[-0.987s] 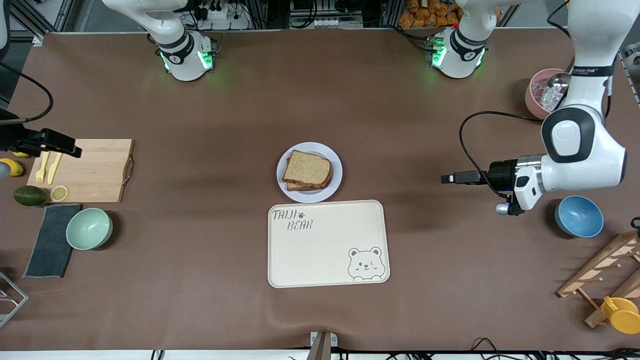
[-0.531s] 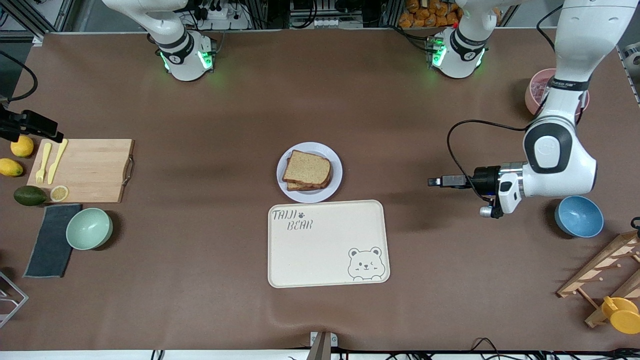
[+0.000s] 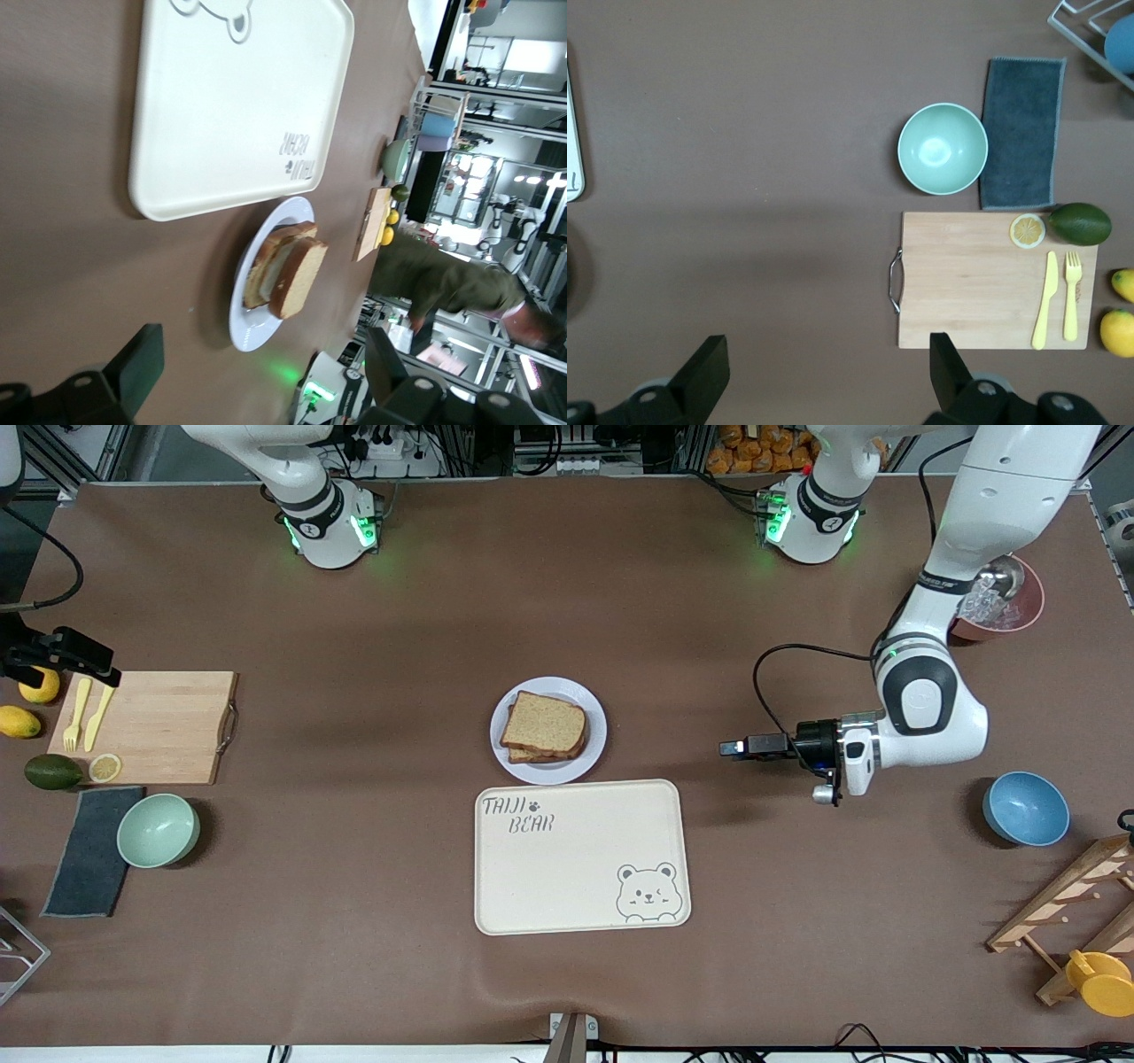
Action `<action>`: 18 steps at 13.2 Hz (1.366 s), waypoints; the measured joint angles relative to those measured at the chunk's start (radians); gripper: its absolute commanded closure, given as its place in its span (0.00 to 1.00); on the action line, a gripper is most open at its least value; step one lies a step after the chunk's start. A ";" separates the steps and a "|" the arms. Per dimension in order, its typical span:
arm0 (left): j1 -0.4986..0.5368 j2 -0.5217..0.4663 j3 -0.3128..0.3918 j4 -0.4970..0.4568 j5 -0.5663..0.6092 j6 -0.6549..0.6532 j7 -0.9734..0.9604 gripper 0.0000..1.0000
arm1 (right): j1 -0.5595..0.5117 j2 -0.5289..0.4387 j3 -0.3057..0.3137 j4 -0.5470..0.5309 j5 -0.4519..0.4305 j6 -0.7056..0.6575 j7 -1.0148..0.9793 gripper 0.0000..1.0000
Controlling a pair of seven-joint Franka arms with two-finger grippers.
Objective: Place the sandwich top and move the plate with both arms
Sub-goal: 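Move the left gripper to the plate rim and grasp it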
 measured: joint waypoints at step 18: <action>-0.171 0.132 -0.063 -0.066 -0.327 0.143 0.375 0.48 | 0.000 0.000 0.005 0.036 0.063 0.060 0.017 0.00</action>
